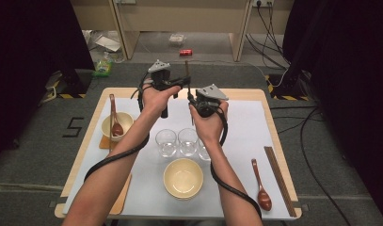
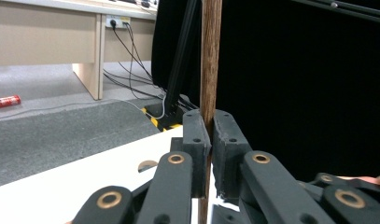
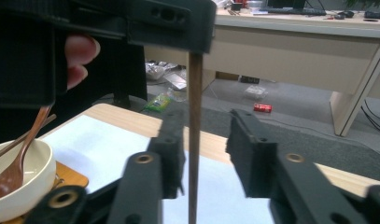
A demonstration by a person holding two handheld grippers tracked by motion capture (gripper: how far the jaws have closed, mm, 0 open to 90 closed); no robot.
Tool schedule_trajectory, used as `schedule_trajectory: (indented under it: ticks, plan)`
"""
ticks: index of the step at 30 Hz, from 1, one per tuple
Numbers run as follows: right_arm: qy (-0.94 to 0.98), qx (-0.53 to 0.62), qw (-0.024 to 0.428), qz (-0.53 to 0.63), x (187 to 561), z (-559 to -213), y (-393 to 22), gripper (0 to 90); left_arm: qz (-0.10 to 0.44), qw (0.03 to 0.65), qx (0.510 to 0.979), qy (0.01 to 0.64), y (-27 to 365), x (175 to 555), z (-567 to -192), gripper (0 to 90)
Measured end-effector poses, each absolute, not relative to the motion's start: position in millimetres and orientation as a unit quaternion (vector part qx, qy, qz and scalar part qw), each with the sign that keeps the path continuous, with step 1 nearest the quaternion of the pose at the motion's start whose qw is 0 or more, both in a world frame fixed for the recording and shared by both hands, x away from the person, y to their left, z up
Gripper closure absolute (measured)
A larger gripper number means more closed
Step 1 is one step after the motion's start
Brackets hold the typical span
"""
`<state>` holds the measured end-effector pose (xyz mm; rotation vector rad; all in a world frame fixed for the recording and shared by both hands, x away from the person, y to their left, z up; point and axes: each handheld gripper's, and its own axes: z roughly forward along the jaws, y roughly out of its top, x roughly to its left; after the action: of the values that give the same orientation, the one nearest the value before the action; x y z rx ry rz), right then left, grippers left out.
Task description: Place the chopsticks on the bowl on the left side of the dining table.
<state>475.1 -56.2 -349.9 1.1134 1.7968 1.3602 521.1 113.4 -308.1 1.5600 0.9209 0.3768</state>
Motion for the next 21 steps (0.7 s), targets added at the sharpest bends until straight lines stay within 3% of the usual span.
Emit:
schedule_trajectory:
  ticks: [7,21]
  plan:
    - [0.683,0.432,0.293,0.510,467.5,-351.2,-80.6,54.7,0.171,0.602,0.669,0.402,118.6,519.4,-305.4,84.3]
    - [0.662,0.484,0.303,0.485,449.9,-374.1,-138.8,51.4,0.191,0.604,0.659,0.405,136.3,512.0,-303.8,84.4]
